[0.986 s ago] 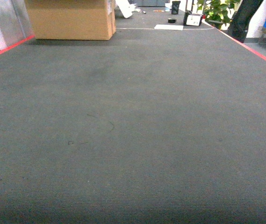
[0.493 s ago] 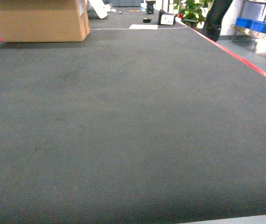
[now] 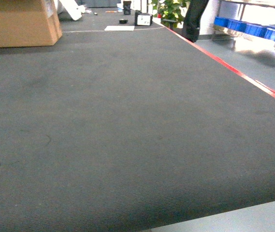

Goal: Sort blue parts and orange caps into right shelf containers

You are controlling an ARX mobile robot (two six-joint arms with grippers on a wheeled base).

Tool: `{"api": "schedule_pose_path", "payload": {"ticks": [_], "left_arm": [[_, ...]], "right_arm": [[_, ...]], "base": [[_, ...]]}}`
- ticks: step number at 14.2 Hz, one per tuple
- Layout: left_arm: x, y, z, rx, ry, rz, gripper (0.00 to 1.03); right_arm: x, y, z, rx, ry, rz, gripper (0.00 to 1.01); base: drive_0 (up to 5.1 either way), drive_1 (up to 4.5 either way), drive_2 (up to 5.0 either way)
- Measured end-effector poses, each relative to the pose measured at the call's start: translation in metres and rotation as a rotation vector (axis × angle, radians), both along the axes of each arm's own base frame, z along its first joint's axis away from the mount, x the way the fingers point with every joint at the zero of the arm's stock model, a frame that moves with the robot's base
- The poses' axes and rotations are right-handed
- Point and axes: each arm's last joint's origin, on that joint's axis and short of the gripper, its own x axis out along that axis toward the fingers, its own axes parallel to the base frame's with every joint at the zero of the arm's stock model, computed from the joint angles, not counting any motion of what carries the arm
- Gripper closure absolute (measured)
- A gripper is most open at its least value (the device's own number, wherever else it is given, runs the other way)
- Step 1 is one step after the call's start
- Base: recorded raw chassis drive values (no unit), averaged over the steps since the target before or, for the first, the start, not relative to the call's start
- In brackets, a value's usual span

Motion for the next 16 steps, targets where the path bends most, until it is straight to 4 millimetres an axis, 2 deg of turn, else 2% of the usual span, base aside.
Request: {"api": "schedule_pose_path", "payload": {"ticks": [16], "left_arm": [[0.0000,0.0000,0.0000,0.000,0.000,0.000,0.60]], "right_arm": [[0.0000,0.0000,0.0000,0.000,0.000,0.000,0.58]], "base": [[-1.6,-1.63,-1.6]]}}
